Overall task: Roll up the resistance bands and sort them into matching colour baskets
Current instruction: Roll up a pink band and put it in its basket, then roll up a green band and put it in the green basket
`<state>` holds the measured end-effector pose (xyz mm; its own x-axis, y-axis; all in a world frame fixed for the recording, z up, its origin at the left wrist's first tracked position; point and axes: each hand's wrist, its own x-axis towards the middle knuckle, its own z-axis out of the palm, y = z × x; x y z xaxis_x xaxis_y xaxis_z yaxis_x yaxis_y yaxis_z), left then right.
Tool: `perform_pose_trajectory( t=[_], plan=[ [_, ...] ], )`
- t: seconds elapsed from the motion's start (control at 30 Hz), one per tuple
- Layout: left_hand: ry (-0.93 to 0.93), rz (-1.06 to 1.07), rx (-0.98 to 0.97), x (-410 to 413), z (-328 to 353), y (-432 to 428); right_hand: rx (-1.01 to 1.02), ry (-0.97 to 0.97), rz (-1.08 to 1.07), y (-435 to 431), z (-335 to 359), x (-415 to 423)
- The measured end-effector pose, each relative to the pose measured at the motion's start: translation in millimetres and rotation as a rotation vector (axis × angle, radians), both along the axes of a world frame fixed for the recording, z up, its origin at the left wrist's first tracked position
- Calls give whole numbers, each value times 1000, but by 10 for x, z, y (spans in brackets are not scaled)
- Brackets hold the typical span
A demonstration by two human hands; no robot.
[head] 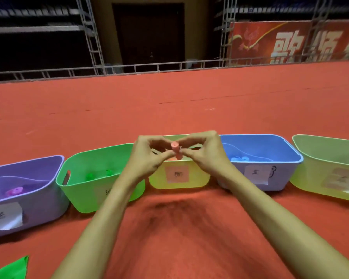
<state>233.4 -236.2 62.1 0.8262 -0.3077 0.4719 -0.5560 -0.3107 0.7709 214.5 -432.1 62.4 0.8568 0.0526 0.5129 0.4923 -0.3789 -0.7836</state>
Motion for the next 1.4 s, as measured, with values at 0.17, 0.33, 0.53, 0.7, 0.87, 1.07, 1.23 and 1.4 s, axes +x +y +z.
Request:
perform_pose_trajectory(
  t=[0.17,0.33,0.53,0.7,0.87,1.07,1.23,1.4],
  plan=[
    [19,150,367,862,189,-121,-221,89,-31,-37,96,884],
    [154,152,607,1323,-109,-388,-431,233,-48,-207,-230,1359],
    [209,195,766,1496,-328,-661,-757,383,-95,-303,-304,1569],
    [140,230,975,1556,-486,-787,-924,468,-64,-160,-500,1650],
    [144,205,1050,1579,-521,-810,-982,478,-72,-112,-584,1695],
    [147,184,987,1425,-322,-674,-958,526,-133,-153,-361,1552],
    [45,247,745,992,102,-128,-740,443,-293,-188,73,1192],
    [0,296,521,178,355,819,-489,66,-414,211,315,545]
  ],
)
